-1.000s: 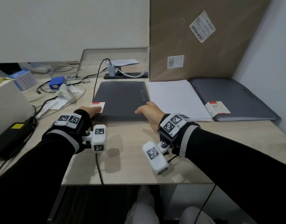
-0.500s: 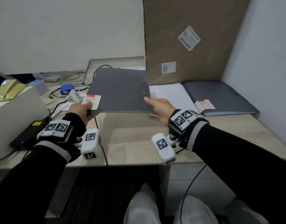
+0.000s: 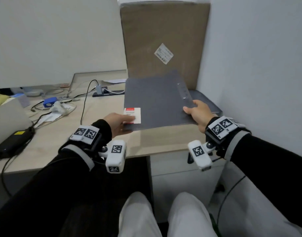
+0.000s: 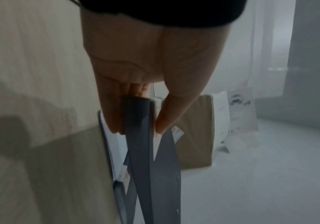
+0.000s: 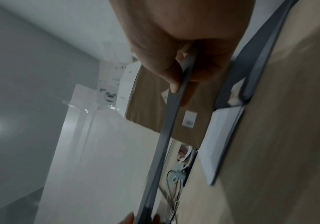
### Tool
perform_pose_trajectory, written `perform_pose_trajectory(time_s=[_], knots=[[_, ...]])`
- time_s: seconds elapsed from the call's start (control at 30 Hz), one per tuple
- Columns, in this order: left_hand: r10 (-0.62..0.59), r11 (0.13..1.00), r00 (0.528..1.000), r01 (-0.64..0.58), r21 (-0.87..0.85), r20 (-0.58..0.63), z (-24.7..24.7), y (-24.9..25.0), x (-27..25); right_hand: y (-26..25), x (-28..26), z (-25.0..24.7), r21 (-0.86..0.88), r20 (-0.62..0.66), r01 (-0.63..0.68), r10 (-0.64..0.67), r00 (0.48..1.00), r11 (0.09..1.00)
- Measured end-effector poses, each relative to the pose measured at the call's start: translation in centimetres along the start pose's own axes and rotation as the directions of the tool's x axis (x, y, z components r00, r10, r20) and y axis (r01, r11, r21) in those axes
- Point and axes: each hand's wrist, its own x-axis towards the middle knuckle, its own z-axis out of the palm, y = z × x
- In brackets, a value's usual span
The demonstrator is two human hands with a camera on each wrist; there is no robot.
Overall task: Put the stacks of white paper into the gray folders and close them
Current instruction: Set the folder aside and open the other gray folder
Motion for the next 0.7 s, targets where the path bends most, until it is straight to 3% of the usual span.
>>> perform_pose_trajectory(time_s=[0.2,0.37,0.43,0.57,0.7], knots=[[-0.039,0.997,0.998,0.037,0.064,0.039,6.4,-2.4,-0.1,4.1,-3.1,-10.8,-0.013,-0.065,-0.118,0.117,0.991,0.993],[-0.063,0.976,0.975,0.016,0.219,0.211,13.3,-4.9,-0.9,7.0,-5.6,-16.5,-0.136,-0.103,-0.170,0.156,0.982,0.976],[-0.075,0.970,0.970,0.016,0.244,0.233,15.4,-5.8,-1.2,7.5,-6.5,-17.8,-0.176,-0.118,-0.175,0.156,0.981,0.969],[-0.094,0.885,0.975,-0.010,0.466,0.200,16.9,-6.9,-1.7,7.0,-8.3,-19.1,-0.387,-0.088,-0.167,0.143,0.986,0.907],[-0.120,0.861,0.972,-0.001,0.508,0.204,17.4,-6.9,-2.2,5.2,-9.5,-18.9,-0.559,-0.070,-0.164,0.152,0.986,0.813]])
